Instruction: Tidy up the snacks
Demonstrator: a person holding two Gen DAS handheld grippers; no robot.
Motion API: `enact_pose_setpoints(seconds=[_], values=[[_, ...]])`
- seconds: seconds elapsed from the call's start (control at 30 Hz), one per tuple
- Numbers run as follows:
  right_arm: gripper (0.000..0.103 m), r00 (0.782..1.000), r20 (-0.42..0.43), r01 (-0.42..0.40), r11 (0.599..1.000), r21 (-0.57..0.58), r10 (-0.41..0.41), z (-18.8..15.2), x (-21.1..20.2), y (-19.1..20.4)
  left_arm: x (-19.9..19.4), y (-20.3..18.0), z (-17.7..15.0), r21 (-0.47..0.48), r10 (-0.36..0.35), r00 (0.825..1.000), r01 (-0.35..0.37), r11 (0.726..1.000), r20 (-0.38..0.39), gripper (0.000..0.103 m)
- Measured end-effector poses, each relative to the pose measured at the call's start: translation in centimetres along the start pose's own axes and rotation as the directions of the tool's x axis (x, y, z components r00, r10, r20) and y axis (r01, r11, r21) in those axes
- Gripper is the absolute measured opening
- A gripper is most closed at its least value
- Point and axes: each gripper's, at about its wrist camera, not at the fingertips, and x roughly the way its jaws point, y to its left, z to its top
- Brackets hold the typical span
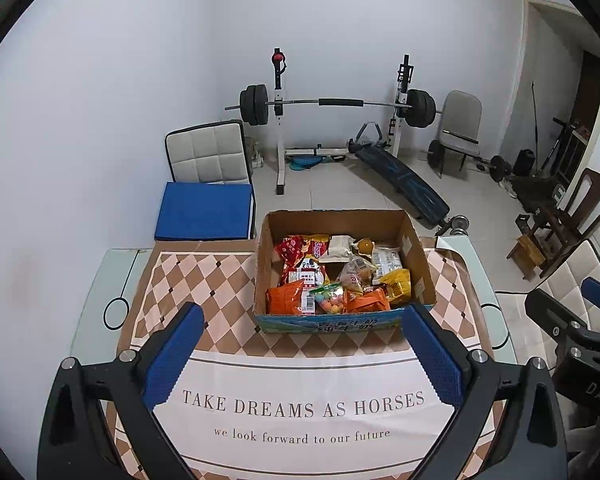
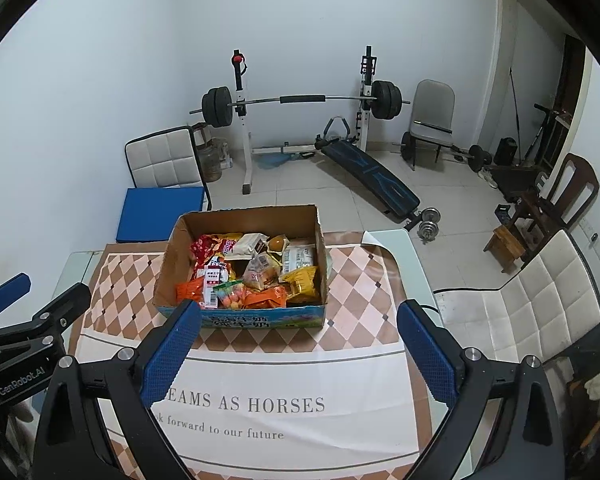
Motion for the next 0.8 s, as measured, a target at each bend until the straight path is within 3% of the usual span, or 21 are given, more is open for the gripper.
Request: enact_pose_setpoints(seconds=[0.8], values=[[0.101, 1.0, 0.002, 0.013, 1.0, 0.017, -0.013, 0.17, -0.48, -0.26, -0.54, 0.03, 0.28, -0.027, -0.015, 1.0, 0.016, 1.0, 0.008, 0.102]])
